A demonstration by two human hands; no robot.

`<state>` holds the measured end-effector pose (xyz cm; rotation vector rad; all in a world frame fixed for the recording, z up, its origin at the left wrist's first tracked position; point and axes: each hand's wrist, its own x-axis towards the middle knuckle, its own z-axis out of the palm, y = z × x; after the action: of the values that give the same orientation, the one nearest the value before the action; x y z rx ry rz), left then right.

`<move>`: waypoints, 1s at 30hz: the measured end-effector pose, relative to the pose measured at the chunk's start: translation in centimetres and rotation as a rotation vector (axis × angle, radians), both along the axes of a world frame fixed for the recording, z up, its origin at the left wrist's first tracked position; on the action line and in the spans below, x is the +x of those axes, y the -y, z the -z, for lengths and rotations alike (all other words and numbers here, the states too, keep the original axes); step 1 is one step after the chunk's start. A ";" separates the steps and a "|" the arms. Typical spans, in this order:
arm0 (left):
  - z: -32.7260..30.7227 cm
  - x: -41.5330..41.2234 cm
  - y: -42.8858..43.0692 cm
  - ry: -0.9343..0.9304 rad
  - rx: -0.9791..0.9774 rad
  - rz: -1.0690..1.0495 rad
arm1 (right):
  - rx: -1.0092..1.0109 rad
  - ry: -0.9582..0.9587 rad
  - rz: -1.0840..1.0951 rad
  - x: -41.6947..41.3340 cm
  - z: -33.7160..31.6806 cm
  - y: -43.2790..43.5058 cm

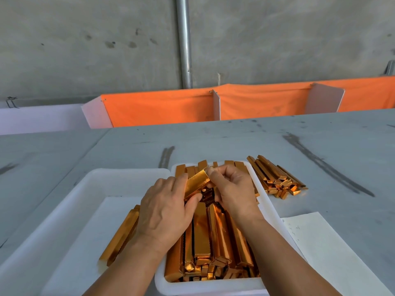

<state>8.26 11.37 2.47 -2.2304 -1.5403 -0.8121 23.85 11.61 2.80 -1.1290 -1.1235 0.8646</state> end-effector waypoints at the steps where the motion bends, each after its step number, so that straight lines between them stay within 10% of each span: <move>1: -0.1 0.0 0.0 0.024 -0.032 0.012 | 0.003 0.001 -0.009 0.0 0.0 0.0; 30: 0.3 -0.1 -0.5 0.108 -0.137 -0.015 | 0.165 0.243 -0.037 -0.6 0.3 0.5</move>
<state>8.17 11.88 2.12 -2.3018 -1.7085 -0.8593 23.26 11.14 2.50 -1.0984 -1.3937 0.6612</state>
